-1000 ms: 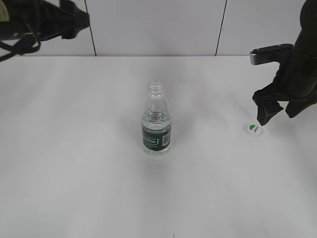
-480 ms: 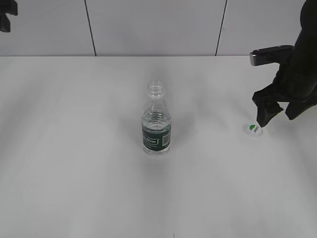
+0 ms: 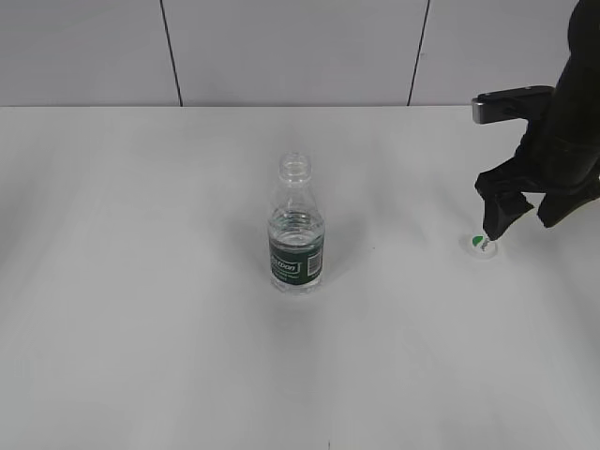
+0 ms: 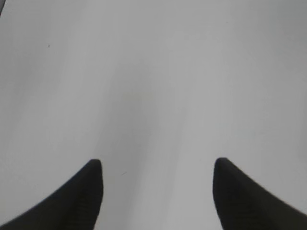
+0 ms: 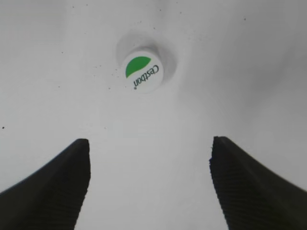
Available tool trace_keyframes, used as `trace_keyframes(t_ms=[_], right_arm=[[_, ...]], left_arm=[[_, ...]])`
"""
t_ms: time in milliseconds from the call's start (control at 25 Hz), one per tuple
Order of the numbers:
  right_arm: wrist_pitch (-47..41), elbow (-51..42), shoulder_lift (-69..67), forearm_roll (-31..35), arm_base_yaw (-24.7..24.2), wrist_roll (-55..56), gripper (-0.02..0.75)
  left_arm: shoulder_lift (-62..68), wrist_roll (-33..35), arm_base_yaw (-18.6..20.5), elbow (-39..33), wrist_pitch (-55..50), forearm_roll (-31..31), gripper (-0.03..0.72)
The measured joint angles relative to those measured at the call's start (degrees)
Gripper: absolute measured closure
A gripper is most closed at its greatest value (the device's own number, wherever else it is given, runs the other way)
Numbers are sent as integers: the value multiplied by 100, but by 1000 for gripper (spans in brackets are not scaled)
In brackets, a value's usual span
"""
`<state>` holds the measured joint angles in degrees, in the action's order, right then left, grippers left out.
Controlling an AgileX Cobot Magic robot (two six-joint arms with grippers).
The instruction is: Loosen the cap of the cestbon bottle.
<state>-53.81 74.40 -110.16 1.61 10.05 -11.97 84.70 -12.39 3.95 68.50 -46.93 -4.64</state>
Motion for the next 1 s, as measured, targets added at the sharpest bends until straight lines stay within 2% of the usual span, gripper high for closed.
trace_keyframes(t_ms=[440, 1000], right_arm=[[7, 0, 0, 43, 0, 0, 147], [65, 0, 262, 37, 0, 0, 147]], left_arm=[[-581, 641, -209, 0, -96, 0, 241], [-2405, 995, -215, -198, -99, 74, 242]])
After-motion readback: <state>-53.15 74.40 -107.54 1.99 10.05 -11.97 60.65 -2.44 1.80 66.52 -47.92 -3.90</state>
